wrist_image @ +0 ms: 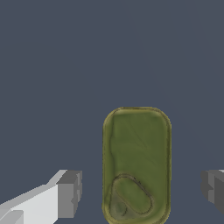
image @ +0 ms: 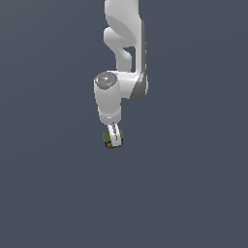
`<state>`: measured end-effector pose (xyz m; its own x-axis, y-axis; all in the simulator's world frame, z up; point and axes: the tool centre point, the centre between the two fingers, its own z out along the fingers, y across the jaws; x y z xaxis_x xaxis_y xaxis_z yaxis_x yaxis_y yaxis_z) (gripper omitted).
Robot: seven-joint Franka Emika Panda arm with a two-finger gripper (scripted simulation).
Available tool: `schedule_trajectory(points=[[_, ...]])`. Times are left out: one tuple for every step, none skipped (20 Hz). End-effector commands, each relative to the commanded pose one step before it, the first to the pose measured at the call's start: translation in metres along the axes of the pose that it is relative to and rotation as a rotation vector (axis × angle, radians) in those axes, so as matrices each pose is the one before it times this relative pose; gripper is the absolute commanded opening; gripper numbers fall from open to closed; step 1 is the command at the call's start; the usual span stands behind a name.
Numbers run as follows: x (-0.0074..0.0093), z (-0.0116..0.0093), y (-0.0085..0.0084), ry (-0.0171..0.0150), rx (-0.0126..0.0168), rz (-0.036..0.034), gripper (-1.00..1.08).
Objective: Pick up the object and move it to a goal position.
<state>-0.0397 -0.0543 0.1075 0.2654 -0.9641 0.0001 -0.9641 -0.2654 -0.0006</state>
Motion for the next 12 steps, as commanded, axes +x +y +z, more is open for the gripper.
schedule_trajectory(points=[[0.00002,0.00466,0.00038,-0.00013,-0.00066,0.00067,1.00],[-0.00022,0.00335,0.00005,0.00000,0.00000,0.00000,1.00],[0.00025,0.00409,0.00027,0.00006,-0.00006,0.00097,1.00],[0.00005,0.00478,0.00023,0.00005,-0.00005,0.00069,1.00],[0.00001,0.00545,0.00024,0.00006,-0.00005,0.00069,1.00],[0.00000,0.00577,0.00022,0.00005,-0.00004,0.00069,1.00],[-0.00031,0.00511,0.00002,0.00000,0.00000,0.00000,1.00],[0.00028,0.00439,0.00015,0.00002,-0.00001,0.00098,1.00],[-0.00017,0.00365,-0.00013,0.00000,0.00000,0.00000,1.00],[-0.00010,0.00291,-0.00019,0.00000,0.00000,0.00000,1.00],[0.00031,0.00213,-0.00009,-0.00023,0.00018,0.00063,1.00],[-0.00001,0.00150,-0.00023,0.00000,0.00000,0.00000,1.00]])
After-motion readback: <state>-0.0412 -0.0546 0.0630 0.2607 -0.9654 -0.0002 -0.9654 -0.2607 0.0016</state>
